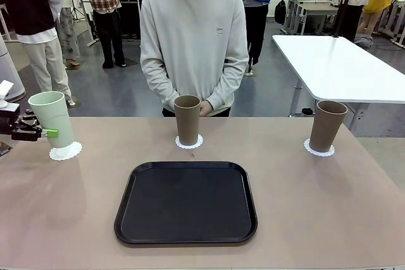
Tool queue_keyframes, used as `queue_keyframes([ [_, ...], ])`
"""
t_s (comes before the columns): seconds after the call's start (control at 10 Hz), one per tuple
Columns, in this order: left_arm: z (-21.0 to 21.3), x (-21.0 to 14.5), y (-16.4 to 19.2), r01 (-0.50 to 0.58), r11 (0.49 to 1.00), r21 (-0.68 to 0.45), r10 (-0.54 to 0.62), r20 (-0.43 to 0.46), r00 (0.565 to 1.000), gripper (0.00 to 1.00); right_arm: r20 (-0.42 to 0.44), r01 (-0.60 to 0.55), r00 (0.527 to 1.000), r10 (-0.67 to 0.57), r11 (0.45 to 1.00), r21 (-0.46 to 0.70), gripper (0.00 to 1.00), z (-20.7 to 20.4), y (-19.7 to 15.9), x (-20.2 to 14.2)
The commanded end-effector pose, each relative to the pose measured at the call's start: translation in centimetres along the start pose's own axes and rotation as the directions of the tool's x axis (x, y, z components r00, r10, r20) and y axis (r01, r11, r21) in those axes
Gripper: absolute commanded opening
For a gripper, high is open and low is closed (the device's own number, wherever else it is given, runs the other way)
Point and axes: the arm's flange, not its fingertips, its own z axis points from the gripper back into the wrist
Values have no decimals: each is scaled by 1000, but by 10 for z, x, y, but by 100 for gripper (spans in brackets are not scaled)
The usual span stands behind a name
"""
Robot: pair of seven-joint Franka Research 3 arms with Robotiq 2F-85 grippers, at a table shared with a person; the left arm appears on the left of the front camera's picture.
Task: Place coasters on the table and set cups on them.
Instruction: Take one Reusable plastic cup from the Flat Tray and place it on a coaster set by the human.
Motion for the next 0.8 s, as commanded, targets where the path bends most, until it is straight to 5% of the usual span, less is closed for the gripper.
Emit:
queue_keyframes([
  [0.0,0,-8,6,36,999,-13,-36,-8,999,83,2,-1,1000,1,1000,-1,100,-1,1,0],
  [0.7,-4,-28,6,40,997,-65,-38,27,999,83,2,-1,1000,1,1000,-1,100,-1,1,0],
])
